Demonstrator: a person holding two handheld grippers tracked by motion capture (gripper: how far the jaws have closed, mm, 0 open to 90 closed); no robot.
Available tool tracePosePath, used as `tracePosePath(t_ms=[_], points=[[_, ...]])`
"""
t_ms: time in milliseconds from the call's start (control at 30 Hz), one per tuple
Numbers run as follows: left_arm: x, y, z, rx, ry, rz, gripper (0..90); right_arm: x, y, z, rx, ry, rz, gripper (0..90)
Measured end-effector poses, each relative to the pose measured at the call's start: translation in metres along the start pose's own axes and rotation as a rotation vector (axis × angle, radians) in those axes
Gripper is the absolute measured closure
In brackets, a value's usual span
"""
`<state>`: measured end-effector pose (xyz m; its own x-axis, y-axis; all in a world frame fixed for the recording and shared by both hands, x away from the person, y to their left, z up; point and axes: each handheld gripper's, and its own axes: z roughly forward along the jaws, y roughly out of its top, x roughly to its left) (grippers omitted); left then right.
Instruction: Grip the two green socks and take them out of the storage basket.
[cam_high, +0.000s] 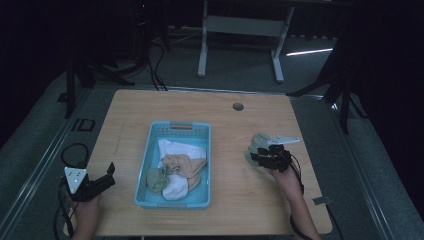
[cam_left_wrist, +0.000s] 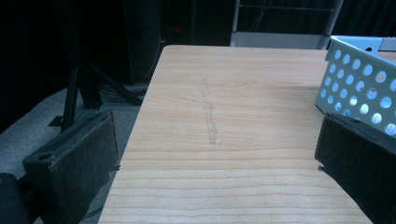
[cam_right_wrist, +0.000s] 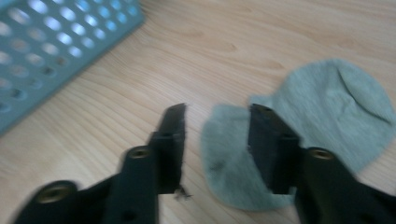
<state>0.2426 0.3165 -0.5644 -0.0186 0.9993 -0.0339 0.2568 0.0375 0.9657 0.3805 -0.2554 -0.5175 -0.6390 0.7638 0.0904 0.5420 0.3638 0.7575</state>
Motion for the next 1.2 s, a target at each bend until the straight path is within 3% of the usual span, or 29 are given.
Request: tracePosePath(t_ms=[133,167,233,333,633,733,800,1200], points=[[0.0,0.0,0.0,-0.001,0.001,0.0,0.0,0.006,0.013,-0.006,-0.013,0.025,-0.023,43.8],[0.0,0.0,0.0,-0.001,0.001,0.0,0.0,0.009,0.021,-0.008,-0.021,0.046,-0.031,37.2],[0.0,0.0,0.0,-0.001,0.0,0.0,0.0,0.011,0.026,-0.009,-0.027,0.052,-0.026,34.5],[0.0,0.0,0.0,-0.001,-0.003,0.0,0.0,0.015,0.037,-0.011,-0.047,0.045,-0.023,20.9],[0.0,0.0,0.0,0.001,-0.004,-0.001,0.0,0.026,0.057,-0.015,-0.079,0.075,-0.049,20.4],[0.0,0.0,0.0,0.002,-0.004,-0.003,0.0,0.035,0.067,-0.014,-0.083,0.115,-0.064,19.6],[0.0,0.0,0.0,0.002,-0.004,-0.002,0.0,0.043,0.075,-0.011,-0.076,0.168,-0.068,19.1],[0.0,0.0,0.0,0.004,-0.005,-0.003,0.0,0.079,0.098,-0.001,-0.072,0.235,-0.157,21.8]])
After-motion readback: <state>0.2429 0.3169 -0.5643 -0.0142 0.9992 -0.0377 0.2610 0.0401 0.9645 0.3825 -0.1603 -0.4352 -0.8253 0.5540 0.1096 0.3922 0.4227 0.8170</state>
